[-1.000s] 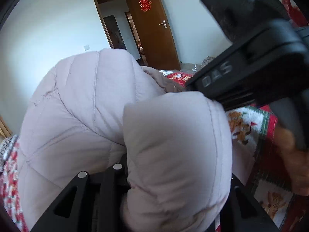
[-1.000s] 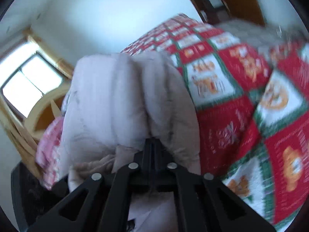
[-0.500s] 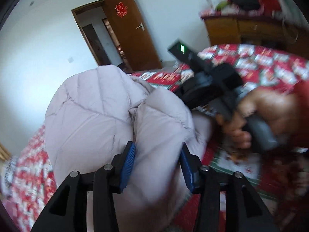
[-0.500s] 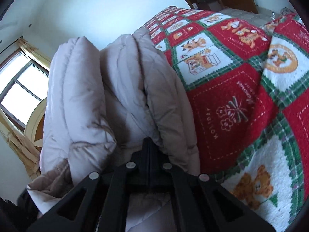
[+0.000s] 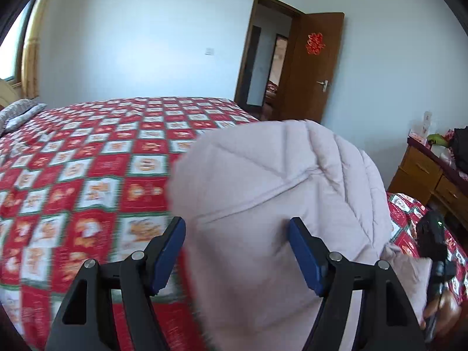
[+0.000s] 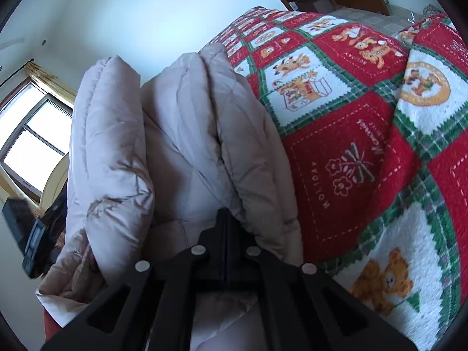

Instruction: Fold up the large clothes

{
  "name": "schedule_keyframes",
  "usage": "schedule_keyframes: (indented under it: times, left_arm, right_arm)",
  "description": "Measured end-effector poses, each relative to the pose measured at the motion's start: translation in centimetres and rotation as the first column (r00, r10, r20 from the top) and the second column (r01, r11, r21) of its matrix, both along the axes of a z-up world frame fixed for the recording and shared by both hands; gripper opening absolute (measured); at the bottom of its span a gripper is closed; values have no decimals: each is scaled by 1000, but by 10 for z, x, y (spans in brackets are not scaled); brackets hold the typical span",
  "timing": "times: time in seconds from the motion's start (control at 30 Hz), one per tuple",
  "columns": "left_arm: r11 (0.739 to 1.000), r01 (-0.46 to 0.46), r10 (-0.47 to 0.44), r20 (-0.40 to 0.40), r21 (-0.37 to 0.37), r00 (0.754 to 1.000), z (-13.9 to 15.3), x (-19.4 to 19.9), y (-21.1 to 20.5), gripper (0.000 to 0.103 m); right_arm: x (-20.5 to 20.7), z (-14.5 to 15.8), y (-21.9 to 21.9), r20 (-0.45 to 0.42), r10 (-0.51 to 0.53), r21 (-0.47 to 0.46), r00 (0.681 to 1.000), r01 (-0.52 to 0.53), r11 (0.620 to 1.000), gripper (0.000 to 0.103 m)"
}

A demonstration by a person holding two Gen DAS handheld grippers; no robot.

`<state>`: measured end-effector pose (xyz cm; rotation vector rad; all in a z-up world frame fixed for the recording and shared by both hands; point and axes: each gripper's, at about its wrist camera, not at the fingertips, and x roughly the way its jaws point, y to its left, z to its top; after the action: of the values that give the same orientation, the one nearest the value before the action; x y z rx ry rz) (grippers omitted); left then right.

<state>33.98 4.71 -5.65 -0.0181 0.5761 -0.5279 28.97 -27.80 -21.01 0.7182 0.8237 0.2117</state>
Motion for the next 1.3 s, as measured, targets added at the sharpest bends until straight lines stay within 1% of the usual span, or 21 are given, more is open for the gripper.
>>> schedule_keyframes:
  times: [0.13, 0.2, 0.3, 0.4, 0.47, 0.5, 0.53, 0.57, 0.6, 0.67, 0.7, 0.77, 0.8, 0.87, 0.93, 0.97, 1.0, 1.1, 1.2, 1.23, 1.3]
  left_arm:
    - [989, -22, 29, -43, 144, 999, -15, 13, -53, 73]
    - [968, -23, 26, -11, 249, 1000, -25, -3, -71, 73]
    - [930, -54, 32, 66, 364, 997, -31, -18, -90, 72]
    - [906, -71, 33, 98, 417, 995, -38, -19, -97, 72]
    - [906, -67, 29, 96, 419, 995, -40, -19, -95, 72]
    - [906, -68, 29, 99, 418, 995, -41, -19, -95, 72]
    - [904, -71, 29, 105, 421, 994, -43, -18, -95, 72]
    - [902, -76, 31, 113, 425, 993, -43, -20, -96, 72]
    - [901, -78, 31, 116, 427, 993, -45, -18, -96, 72]
    - [897, -82, 33, 121, 434, 992, -46, -19, -98, 72]
    - [895, -84, 33, 122, 438, 992, -46, -19, -98, 72]
    - [894, -83, 33, 120, 441, 992, -49, -15, -97, 72]
    - [893, -82, 33, 117, 443, 993, -49, -14, -97, 72]
    - [892, -82, 34, 115, 445, 993, -48, -16, -98, 72]
    - [894, -81, 34, 114, 441, 993, -47, -16, -98, 72]
    - [898, -78, 33, 110, 434, 993, -48, -15, -97, 72]
    - [903, -73, 32, 103, 423, 994, -48, -13, -95, 72]
    - [925, -52, 25, 75, 376, 997, -46, -9, -89, 72]
    - [948, -43, 28, 51, 314, 998, -46, -6, -79, 73]
    - [956, -45, 34, 43, 290, 998, -47, -5, -75, 73]
    - [970, -58, 53, 27, 237, 998, -51, 0, -68, 75]
  right_arm:
    - [0, -1, 0, 1, -5, -11, 1000, 5, 1000, 0]
    - [0, -1, 0, 3, -10, -18, 1000, 10, 1000, 0]
    - [-1, -1, -1, -1, -19, -16, 1000, 19, 1000, 0]
    - [1, 5, -7, -36, -8, 0, 999, 8, 1000, 0]
    - [-4, 21, -18, -29, -34, -47, 999, 33, 998, 0]
    - [-12, 37, -24, 26, -66, -82, 998, 67, 994, 3]
    - [-18, 54, -26, 83, -83, -113, 993, 93, 989, 14]
    - [-22, 68, -26, 130, -83, -136, 988, 101, 986, 15]
    - [-24, 86, -24, 185, -57, -149, 981, 85, 985, 15]
    - [-21, 110, -14, 242, -8, -184, 970, 54, 981, 15]
    - [-18, 120, -8, 264, 16, -214, 964, 43, 976, 19]
    - [-1, 130, 11, 273, 84, -312, 958, 5, 950, 41]
    - [5, 129, 18, 269, 105, -333, 957, -10, 943, 53]
    - [24, 116, 34, 212, 164, -393, 964, -69, 917, 53]
    - [34, 98, 39, 131, 144, -484, 981, -63, 873, 37]
    - [37, 90, 37, 112, 125, -492, 986, -54, 869, 35]
    - [39, 80, 30, 95, 86, -466, 992, -32, 884, 32]
    - [38, 58, 18, 69, 14, -386, 998, 14, 922, 31]
    - [33, 34, 5, 49, -39, -206, 998, 48, 977, 30]
    - [32, 27, 1, 48, -46, -147, 998, 53, 988, 30]
    - [34, 19, 5, 55, -42, -134, 998, 49, 990, 30]
